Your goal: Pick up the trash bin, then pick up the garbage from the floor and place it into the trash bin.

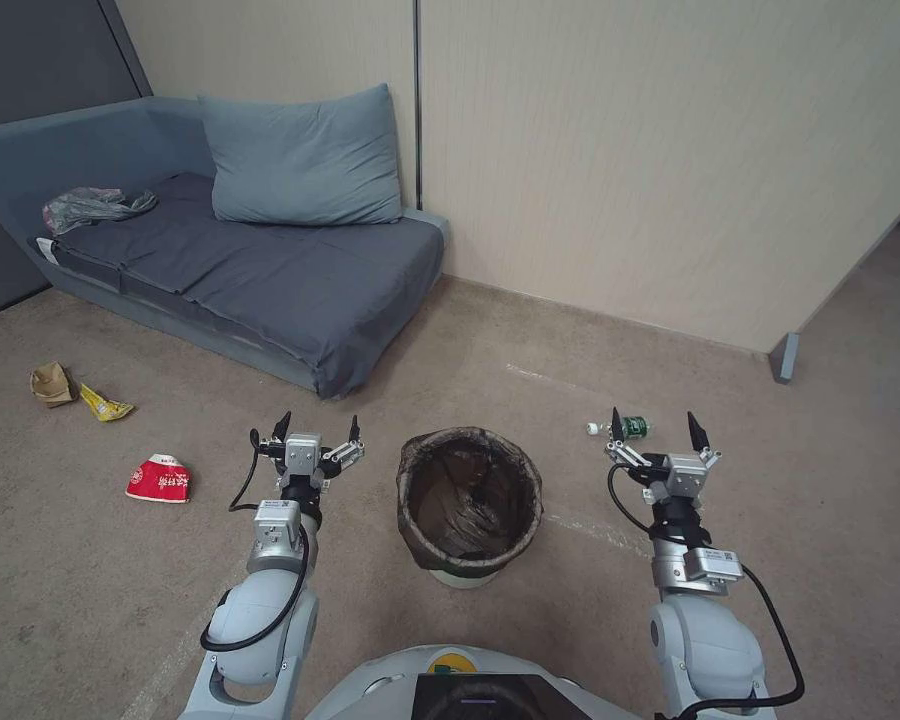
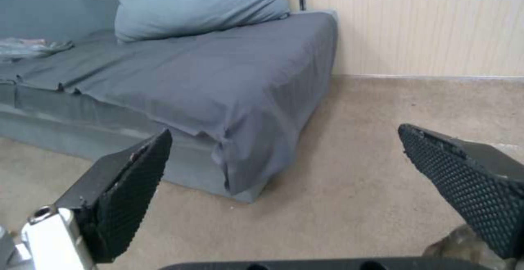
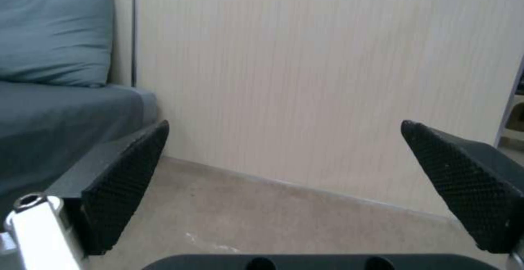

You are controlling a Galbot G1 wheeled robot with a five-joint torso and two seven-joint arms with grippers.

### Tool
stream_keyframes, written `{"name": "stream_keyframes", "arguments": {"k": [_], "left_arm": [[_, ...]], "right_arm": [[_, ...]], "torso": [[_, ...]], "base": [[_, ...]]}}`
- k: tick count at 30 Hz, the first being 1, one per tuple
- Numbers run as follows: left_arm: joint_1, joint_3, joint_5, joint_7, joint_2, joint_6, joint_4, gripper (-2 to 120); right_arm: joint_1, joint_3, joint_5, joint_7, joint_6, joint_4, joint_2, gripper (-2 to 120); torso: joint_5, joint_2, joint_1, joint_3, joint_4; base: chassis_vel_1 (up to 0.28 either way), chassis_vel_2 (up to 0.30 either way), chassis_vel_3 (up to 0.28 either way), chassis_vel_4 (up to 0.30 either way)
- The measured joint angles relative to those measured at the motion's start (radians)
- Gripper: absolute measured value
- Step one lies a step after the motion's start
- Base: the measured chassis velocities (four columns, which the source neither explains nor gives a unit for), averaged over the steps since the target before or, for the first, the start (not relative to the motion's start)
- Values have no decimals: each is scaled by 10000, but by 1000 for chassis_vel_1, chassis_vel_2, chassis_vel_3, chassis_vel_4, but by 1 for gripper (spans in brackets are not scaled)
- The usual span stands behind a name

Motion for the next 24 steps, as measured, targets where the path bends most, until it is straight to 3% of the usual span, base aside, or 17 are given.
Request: {"name": "stream_keyframes", "arguments": {"k": [24], "left_arm": [[-1,0,0,0,0,-1,0,100]], "right_arm": [[2,-1,-1,1,-3,1,0,100]], "torso": [[1,0,0,0,1]], "base": [[2,-5,-7,2]]}}
